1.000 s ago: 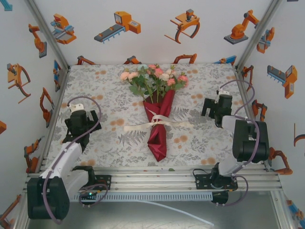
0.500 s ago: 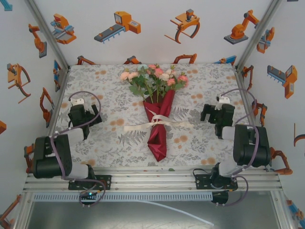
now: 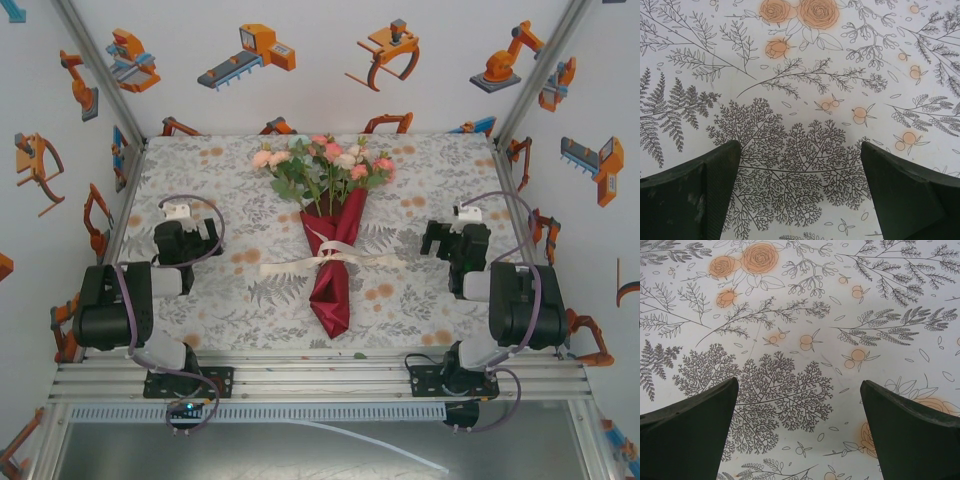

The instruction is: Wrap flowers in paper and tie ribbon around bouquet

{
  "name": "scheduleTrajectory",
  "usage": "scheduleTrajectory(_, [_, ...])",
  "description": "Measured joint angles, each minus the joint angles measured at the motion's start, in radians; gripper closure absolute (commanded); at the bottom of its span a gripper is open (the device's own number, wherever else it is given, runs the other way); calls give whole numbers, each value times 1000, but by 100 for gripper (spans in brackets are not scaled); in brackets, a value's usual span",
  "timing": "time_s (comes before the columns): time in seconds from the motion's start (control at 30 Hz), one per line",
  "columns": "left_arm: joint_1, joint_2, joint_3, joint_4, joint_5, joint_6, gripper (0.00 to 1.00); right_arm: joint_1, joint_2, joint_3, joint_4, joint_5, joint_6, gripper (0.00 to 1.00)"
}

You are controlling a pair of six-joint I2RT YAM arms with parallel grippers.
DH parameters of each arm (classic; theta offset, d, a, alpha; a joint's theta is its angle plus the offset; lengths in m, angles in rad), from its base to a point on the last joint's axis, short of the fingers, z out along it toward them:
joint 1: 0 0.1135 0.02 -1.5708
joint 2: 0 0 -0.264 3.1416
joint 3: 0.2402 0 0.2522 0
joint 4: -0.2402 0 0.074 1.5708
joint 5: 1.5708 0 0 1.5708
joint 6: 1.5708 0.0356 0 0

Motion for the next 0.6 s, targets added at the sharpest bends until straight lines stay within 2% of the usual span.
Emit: scheduleTrajectory(0.6, [-10,-2,0,37,-23,11,3,4,0,4,-3,16,0,1])
